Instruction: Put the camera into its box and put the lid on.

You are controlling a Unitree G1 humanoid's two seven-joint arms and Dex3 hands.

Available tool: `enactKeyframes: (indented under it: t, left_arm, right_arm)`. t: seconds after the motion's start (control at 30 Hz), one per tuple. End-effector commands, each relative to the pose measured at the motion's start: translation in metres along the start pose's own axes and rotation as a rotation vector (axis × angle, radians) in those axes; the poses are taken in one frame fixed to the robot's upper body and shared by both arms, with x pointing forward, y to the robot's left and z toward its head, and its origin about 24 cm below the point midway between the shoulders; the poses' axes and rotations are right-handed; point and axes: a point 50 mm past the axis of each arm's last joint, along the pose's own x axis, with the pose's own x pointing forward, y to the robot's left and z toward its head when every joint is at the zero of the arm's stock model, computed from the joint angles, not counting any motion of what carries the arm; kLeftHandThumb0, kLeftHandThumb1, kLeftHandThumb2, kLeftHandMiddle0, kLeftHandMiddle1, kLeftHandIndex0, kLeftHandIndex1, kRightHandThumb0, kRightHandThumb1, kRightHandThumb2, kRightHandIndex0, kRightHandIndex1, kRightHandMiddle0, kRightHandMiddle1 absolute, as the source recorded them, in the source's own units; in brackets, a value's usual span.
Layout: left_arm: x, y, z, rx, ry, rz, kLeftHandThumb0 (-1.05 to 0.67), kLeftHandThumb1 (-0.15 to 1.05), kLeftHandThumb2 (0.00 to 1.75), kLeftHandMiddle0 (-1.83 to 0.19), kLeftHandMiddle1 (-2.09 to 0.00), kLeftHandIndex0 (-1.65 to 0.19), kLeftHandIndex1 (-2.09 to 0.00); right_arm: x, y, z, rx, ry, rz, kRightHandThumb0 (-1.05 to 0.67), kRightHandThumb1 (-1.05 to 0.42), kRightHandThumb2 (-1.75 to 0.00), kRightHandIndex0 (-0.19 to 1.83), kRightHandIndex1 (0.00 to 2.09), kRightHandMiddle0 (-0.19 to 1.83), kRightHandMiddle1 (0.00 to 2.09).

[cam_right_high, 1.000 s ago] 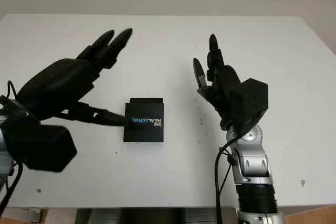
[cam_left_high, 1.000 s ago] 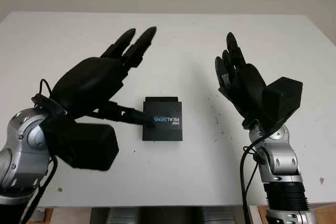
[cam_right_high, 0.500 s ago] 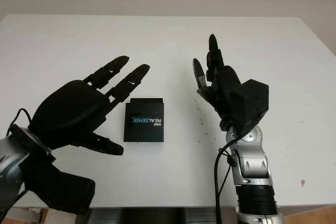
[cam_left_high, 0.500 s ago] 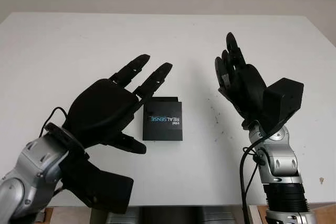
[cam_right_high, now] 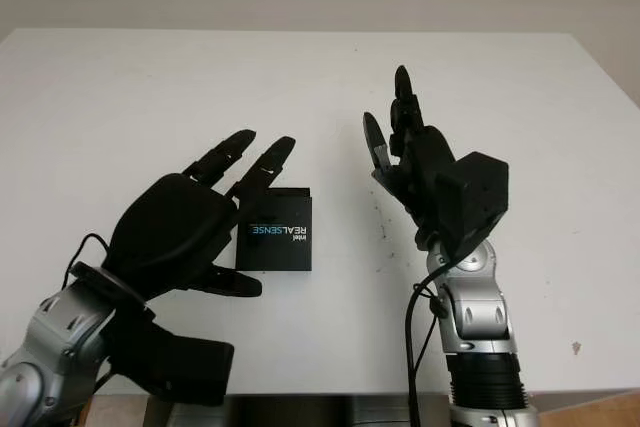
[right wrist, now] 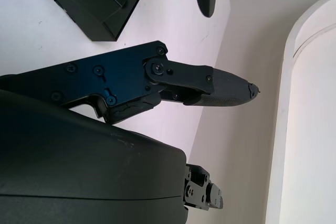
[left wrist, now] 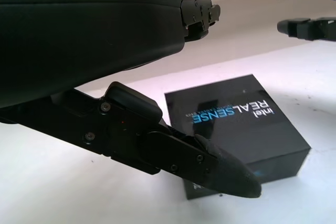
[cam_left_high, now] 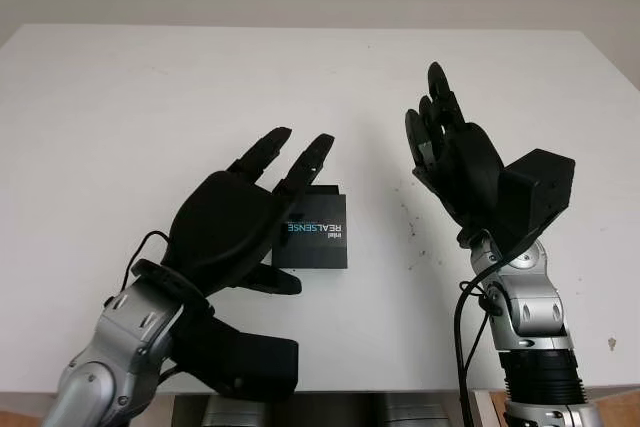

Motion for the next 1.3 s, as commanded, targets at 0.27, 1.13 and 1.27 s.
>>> enactKeyframes:
  t: [0.27,1.13,1.27]
  left_arm:
    - [-0.003,-0.013,0.012,0.001,0.032,-0.062,-1.05,1.03,0.05,0.0,-0.07,0.17,-0.04]
    - [0.02,-0.03,0.011,0.103,0.001,0.039,-0.67,1.05,0.12,0.19,-1.5,0.18,-1.31]
    - [0.022,-0.029,0.013,0.079,-0.029,0.069,-0.53,1.05,0.18,0.18,-1.9,0.19,-1.56]
  right_arm:
    - [0.0,0.0,0.005,0.007,-0.017,-0.003,-0.76,-1.05,-0.51,-0.19,0.0,-0.19,0.0]
    - [-0.002,0.0,0.001,-0.001,-0.001,-0.006,-0.75,-1.05,-0.53,-0.19,0.0,-0.19,0.0]
    - [-0.003,0.001,0.001,0.001,-0.004,-0.004,-0.74,-1.05,-0.53,-0.19,0.0,-0.19,0.0]
